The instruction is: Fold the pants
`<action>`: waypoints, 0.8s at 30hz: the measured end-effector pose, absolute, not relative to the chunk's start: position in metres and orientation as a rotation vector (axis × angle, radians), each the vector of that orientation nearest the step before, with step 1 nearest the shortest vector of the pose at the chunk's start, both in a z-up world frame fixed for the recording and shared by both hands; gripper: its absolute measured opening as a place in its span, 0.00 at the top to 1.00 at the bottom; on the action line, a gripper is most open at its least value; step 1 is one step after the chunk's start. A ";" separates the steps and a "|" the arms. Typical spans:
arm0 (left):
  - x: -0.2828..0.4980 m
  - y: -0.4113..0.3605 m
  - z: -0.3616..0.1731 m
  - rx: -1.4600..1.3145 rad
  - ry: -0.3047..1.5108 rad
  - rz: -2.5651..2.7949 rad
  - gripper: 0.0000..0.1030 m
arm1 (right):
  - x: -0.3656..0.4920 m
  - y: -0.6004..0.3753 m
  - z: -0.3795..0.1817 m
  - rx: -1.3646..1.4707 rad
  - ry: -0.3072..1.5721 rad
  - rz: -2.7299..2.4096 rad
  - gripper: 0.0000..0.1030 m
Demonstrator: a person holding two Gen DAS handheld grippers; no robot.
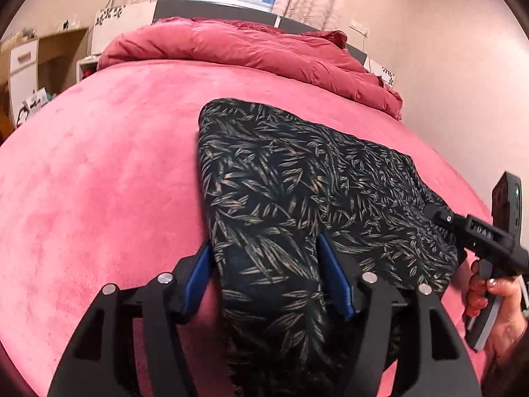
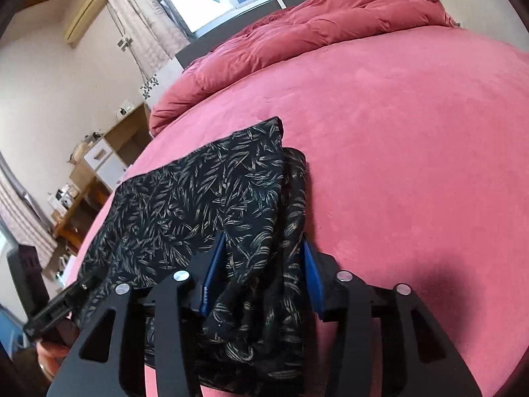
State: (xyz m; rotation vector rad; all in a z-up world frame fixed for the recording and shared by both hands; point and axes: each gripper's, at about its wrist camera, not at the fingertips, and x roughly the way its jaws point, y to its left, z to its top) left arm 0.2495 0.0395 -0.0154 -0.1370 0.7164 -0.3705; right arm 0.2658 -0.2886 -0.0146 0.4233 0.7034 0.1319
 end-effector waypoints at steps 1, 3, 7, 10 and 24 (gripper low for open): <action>0.246 0.038 -0.013 -0.117 0.710 -0.357 0.36 | 0.263 -0.288 -0.014 0.418 0.703 0.125 0.57; 0.236 0.033 -0.008 -0.074 0.682 -0.334 0.35 | 0.254 -0.287 -0.006 0.415 0.684 0.108 0.53; 0.211 0.030 -0.004 -0.079 0.661 -0.332 0.25 | 0.230 -0.284 0.002 0.389 0.686 0.087 0.53; 0.200 0.029 -0.005 -0.088 0.651 -0.334 0.25 | 0.212 -0.280 0.005 0.373 0.701 0.056 0.53; 0.211 0.029 -0.020 -0.109 0.698 -0.339 0.18 | 0.200 -0.284 -0.010 0.316 0.735 -0.099 0.41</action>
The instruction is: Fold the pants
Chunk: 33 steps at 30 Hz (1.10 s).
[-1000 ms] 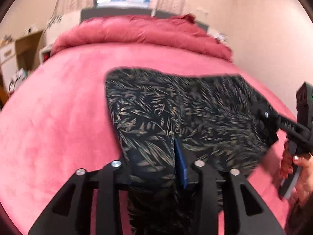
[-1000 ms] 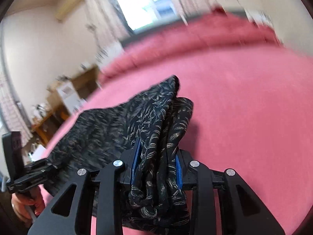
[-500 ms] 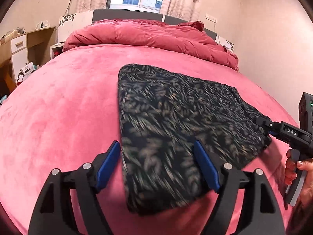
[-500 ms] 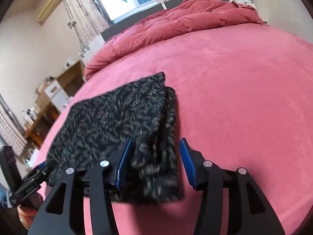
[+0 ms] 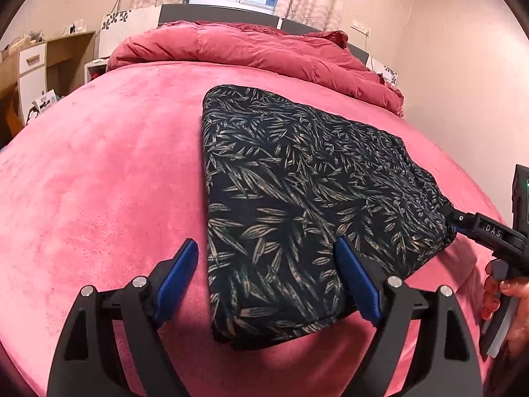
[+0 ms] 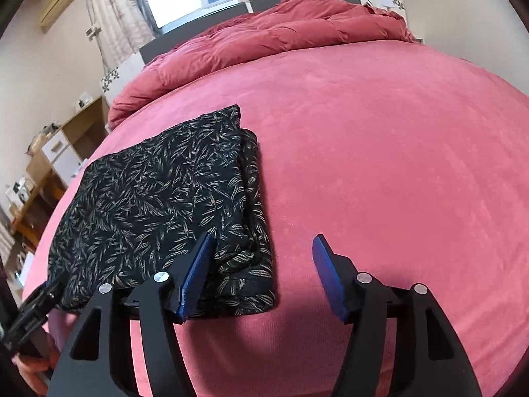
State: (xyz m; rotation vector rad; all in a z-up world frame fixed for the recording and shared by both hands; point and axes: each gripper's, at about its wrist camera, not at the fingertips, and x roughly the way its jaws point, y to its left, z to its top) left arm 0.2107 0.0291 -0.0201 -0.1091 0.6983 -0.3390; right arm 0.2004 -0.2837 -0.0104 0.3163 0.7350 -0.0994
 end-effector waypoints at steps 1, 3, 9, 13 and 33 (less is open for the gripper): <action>0.211 0.028 -0.020 -0.104 0.696 -0.336 0.17 | 0.202 -0.283 -0.010 0.308 0.733 -0.102 0.41; 0.211 0.029 -0.022 -0.108 0.696 -0.338 0.17 | 0.203 -0.282 -0.009 0.290 0.730 -0.119 0.38; 0.207 0.025 -0.021 -0.087 0.688 -0.321 0.17 | 0.201 -0.281 -0.007 0.284 0.730 -0.130 0.37; 0.200 0.019 -0.017 -0.045 0.669 -0.283 0.17 | 0.197 -0.272 -0.003 0.230 0.716 -0.155 0.37; 0.115 0.001 -0.001 0.069 0.631 -0.066 0.02 | 0.129 -0.215 0.013 0.137 0.677 -0.086 0.13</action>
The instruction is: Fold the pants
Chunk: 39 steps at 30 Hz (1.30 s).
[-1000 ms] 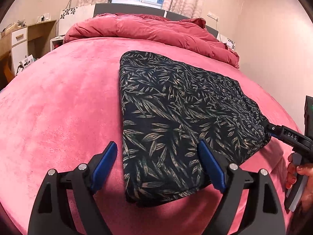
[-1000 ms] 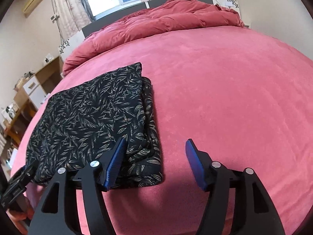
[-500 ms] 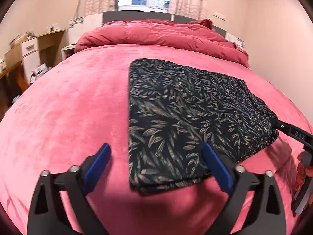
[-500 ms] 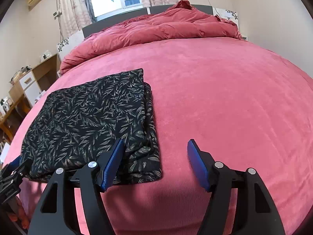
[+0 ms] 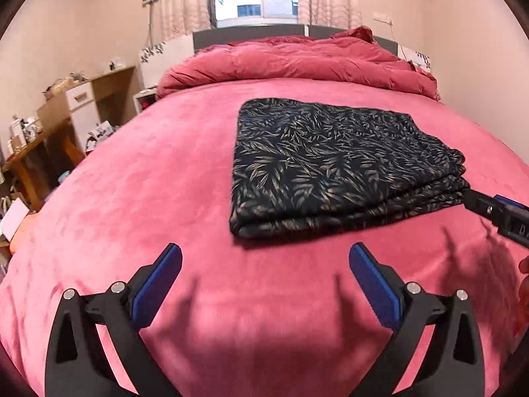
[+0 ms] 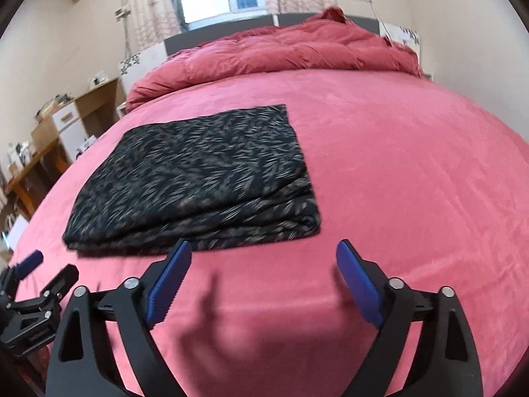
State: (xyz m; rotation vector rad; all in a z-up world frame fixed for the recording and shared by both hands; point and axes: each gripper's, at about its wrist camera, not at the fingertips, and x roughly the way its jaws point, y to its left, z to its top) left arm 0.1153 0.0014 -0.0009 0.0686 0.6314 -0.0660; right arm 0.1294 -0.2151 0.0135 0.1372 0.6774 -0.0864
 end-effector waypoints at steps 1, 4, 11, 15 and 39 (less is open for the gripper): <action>0.110 0.003 0.001 0.063 0.626 -0.064 0.02 | 0.122 -0.209 0.015 0.118 0.667 -0.084 0.13; 0.089 0.008 0.007 0.048 0.601 -0.042 0.02 | 0.104 -0.197 0.020 0.080 0.639 -0.081 0.08; 0.055 0.014 0.019 0.081 0.573 0.001 0.02 | 0.066 -0.185 0.029 0.087 0.591 -0.112 0.04; 0.042 0.018 0.027 0.075 0.569 0.018 0.02 | 0.048 -0.186 0.028 0.118 0.590 -0.123 0.04; 0.026 0.022 0.033 0.053 0.580 0.068 0.02 | 0.028 -0.155 0.027 0.047 0.553 -0.089 0.04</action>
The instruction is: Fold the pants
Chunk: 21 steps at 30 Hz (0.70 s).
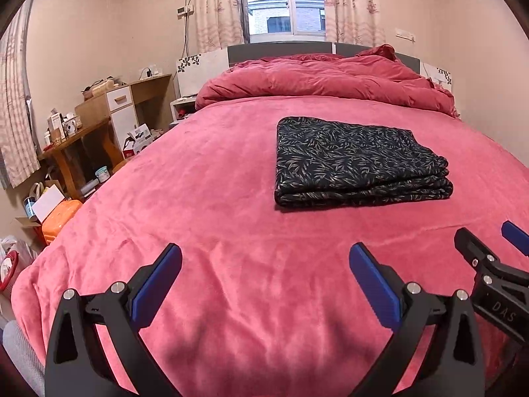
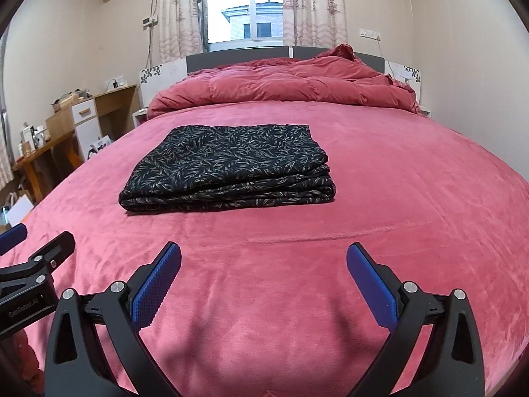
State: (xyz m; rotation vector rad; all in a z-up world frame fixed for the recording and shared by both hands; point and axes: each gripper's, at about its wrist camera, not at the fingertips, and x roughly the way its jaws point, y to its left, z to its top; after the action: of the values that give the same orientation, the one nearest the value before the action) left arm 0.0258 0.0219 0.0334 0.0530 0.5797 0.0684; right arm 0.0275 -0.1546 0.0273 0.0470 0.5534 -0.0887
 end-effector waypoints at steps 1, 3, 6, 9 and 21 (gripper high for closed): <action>0.026 0.023 0.033 0.050 0.583 0.067 0.02 | 0.027 -0.155 0.027 0.048 0.552 -0.090 0.04; 0.026 0.024 0.033 0.039 0.591 0.066 0.02 | 0.028 -0.155 0.027 0.050 0.553 -0.088 0.04; 0.027 0.027 0.031 0.025 0.605 0.066 0.02 | 0.028 -0.154 0.027 0.052 0.554 -0.089 0.04; 0.028 0.027 0.029 0.028 0.611 0.070 0.02 | 0.028 -0.153 0.027 0.051 0.553 -0.090 0.04; 0.030 0.026 0.028 0.035 0.627 0.058 0.02 | 0.028 -0.152 0.025 0.056 0.561 -0.087 0.04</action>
State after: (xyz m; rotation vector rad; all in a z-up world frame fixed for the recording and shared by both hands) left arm 0.0301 0.0265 0.0281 0.0347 0.6270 0.0581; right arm 0.0280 -0.1523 0.0252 0.0555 0.5608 -0.0865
